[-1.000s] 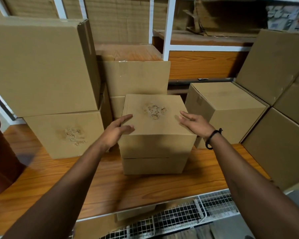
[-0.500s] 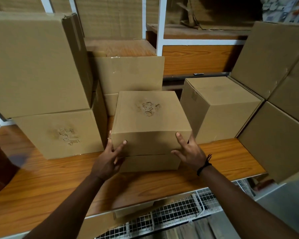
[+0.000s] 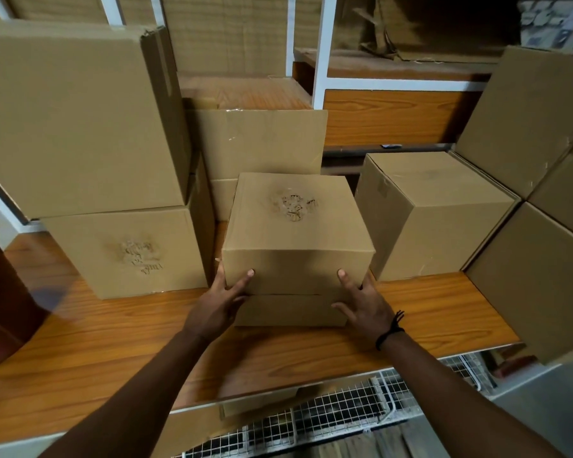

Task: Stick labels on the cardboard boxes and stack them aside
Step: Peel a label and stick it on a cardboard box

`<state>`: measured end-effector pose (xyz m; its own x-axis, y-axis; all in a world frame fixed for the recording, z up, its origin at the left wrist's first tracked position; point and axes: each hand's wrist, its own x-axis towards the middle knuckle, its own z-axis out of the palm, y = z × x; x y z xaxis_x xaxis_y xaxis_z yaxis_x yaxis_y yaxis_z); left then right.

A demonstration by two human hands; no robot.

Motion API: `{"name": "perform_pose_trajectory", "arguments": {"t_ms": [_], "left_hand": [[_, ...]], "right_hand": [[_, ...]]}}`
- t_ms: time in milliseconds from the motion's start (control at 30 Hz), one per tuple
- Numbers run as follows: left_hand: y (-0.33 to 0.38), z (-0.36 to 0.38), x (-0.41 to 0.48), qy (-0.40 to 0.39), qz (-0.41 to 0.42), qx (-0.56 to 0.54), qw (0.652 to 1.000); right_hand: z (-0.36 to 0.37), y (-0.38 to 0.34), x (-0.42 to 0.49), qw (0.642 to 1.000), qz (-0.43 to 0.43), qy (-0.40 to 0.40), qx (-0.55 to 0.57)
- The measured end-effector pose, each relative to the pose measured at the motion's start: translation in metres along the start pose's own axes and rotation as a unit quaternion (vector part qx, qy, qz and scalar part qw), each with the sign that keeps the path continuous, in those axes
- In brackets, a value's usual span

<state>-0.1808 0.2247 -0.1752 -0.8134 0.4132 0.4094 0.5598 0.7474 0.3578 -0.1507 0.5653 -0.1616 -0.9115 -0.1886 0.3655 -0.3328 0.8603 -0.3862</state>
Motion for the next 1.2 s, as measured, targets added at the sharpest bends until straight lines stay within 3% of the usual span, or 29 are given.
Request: {"name": "perform_pose_trajectory", "arguments": {"t_ms": [167,367,633,967,1200], "left_hand": [[0.009,-0.01,0.013,0.051,-0.01,-0.017,0.999],[0.049,-0.052,0.052,0.138,-0.052,-0.067,0.987],[0.083,-0.137,0.111,0.075,-0.133,-0.092,0.984],[0.05,-0.111,0.135,-0.006,-0.221,-0.252,0.942],[0.045,-0.093,0.145,-0.005,-0.244,-0.256,0.935]], "right_hand": [[-0.016,-0.015,0.01,0.999,0.019,0.049,0.004],[-0.073,-0.026,0.047,0.988,0.093,0.066,0.108],[-0.158,-0.035,0.084,0.96,0.119,0.031,0.252],[-0.157,-0.044,0.105,0.967,0.177,-0.055,0.176],[-0.138,-0.025,0.119,0.955,0.204,-0.084,0.199]]}}
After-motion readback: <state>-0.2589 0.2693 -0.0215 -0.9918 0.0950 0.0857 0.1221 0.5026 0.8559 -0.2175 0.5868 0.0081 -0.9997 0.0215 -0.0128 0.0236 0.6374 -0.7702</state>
